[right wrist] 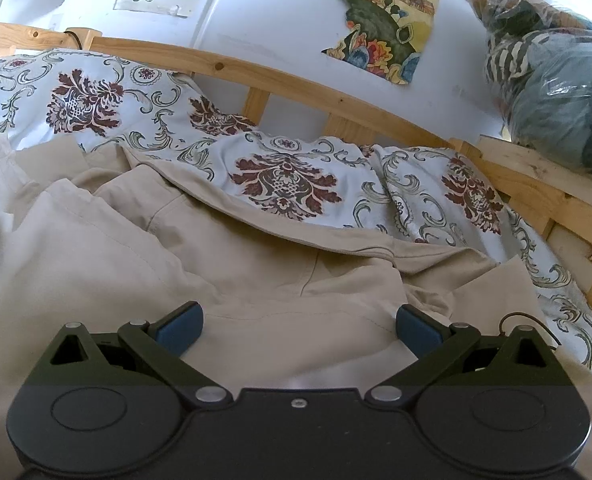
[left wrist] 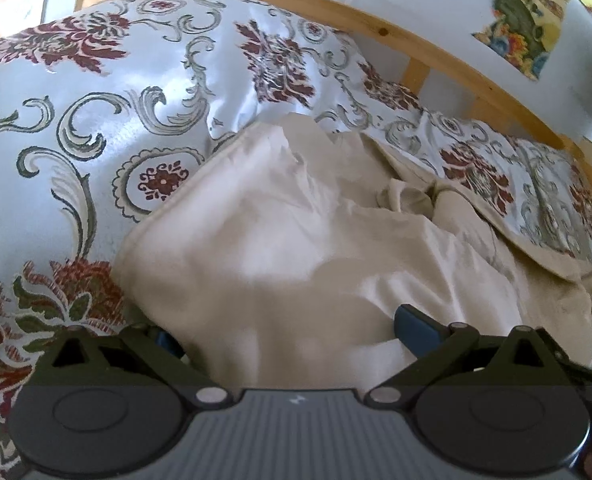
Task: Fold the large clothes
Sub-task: 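Press the folded jacket down with both open grippers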
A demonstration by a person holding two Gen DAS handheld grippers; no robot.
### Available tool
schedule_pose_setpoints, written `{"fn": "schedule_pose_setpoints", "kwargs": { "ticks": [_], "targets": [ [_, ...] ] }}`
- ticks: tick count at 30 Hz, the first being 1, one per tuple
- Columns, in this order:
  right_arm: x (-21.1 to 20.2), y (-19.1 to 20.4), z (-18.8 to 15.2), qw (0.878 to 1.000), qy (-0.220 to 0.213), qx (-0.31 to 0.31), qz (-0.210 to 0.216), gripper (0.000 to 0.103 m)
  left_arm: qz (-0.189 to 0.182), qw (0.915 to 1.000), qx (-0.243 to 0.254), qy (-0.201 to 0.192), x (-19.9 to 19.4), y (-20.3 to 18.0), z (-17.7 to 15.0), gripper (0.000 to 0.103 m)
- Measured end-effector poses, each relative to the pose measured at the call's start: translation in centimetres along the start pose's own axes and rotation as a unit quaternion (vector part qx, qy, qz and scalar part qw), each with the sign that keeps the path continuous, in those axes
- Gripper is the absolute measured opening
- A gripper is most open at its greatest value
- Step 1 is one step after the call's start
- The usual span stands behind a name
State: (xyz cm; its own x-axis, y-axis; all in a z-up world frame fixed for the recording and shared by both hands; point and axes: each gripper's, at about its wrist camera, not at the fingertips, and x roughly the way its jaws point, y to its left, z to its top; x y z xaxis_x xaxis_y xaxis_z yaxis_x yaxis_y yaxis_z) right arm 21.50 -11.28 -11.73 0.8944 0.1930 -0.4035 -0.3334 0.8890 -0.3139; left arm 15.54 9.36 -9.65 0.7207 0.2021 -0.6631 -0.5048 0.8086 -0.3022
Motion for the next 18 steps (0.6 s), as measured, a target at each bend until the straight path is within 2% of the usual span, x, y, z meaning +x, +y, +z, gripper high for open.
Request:
{"fn": "schedule_pose_setpoints", "kwargs": {
  "ticks": [2,5,7,9,10,11,12,14,18],
  "targets": [
    [0.1,-0.2,0.0,1.000,0.002,0.006,0.004,0.102,0.009,0.9998,-0.020,0.002,0.0,-0.1,0.4,0.101],
    [0.0,-0.6,-0.1,1.000,0.001,0.022,0.013,0.102,0.033,0.9983,-0.048,-0.006,-0.5,-0.3,1.0,0.088],
    [0.1,-0.8,0.0,0.999,0.002,0.028,0.017,0.102,0.049,0.9980,-0.039,-0.007,-0.5,-0.8,1.3,0.076],
    [0.1,-0.7,0.0,1.000,0.003,0.027,0.016,0.102,0.060,0.9978,-0.027,-0.009,-0.5,-1.1,1.5,0.057],
    [0.1,-0.7,0.0,1.000,0.003,0.026,0.016,0.102,0.063,0.9974,-0.034,-0.010,-0.5,-0.8,1.6,0.050],
    [0.1,-0.8,0.0,1.000,0.003,0.027,0.016,0.102,0.067,0.9967,-0.045,-0.012,-0.6,-0.6,1.6,0.034],
    [0.1,-0.8,0.0,0.999,0.003,0.028,0.017,0.102,0.063,0.9964,-0.055,-0.016,-0.8,-0.2,1.7,0.022],
    [0.1,-0.7,0.0,0.999,0.004,0.029,0.018,0.102,0.050,0.9970,-0.051,-0.028,-1.5,-0.3,1.9,0.010],
    [0.4,-0.8,0.2,0.999,0.018,0.027,0.020,0.102,0.007,0.9973,0.009,-0.073,-4.3,-2.4,2.7,0.004]
  ]
}}
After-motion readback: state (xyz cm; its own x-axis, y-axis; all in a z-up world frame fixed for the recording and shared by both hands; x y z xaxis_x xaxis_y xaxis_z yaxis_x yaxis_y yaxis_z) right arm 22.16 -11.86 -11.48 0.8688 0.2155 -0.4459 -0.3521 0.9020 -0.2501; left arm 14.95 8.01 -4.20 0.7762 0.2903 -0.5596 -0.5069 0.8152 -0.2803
